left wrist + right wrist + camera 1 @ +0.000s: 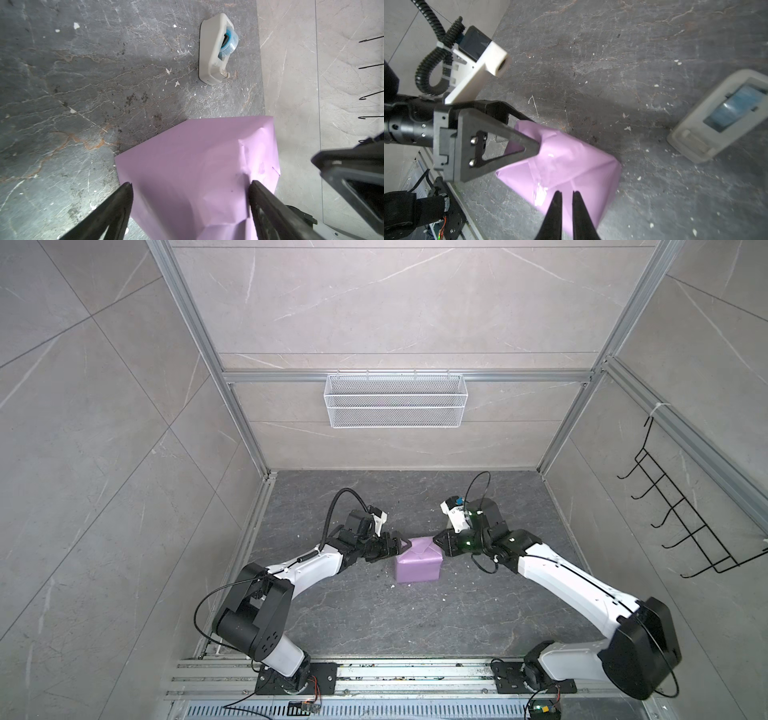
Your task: Wrap the gift box in paper
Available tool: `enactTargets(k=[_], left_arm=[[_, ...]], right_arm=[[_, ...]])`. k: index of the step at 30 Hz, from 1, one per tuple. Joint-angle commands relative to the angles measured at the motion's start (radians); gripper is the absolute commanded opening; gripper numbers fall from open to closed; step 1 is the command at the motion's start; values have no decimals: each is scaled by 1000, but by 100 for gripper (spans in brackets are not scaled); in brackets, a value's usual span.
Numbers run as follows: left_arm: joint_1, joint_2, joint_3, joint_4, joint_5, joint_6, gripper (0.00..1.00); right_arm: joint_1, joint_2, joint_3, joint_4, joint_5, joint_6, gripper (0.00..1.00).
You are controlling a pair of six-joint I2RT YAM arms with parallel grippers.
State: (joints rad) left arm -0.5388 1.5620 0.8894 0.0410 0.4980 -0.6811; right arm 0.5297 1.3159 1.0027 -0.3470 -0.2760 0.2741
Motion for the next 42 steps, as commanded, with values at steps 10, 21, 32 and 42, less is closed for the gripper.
enactTargets(k=[10, 21, 32, 42], left_arm=[[-7, -281, -67, 10, -149, 129, 99], [-237, -393, -326, 82, -424, 395, 93], [-249, -185, -193, 162, -543, 405, 91], [-168, -101, -39, 104, -533, 344, 90]], right_arm=[[101, -209, -247, 39, 179, -52, 76], [132, -99, -310, 192, 193, -33, 86], [131, 0, -207, 188, 269, -12, 86], [119, 158, 8, 91, 385, 4, 87]])
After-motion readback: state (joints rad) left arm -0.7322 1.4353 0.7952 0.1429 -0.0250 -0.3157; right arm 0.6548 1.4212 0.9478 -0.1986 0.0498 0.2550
